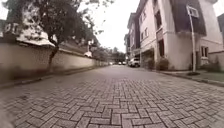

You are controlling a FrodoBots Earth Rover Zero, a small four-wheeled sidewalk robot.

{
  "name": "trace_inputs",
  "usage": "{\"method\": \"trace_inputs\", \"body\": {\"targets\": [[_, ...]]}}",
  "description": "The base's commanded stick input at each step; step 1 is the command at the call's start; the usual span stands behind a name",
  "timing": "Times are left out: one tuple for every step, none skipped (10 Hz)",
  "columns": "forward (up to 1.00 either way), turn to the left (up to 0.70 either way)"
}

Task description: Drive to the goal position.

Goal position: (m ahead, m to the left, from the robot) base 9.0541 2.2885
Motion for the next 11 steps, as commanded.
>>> {"method": "trace_inputs", "body": {"targets": [[0.50,0.00],[0.50,0.00],[0.50,0.00],[0.50,0.00],[0.50,0.00],[0.50,0.00],[0.50,0.00],[0.50,0.00],[0.50,0.00],[0.50,0.00],[0.50,0.00]]}}
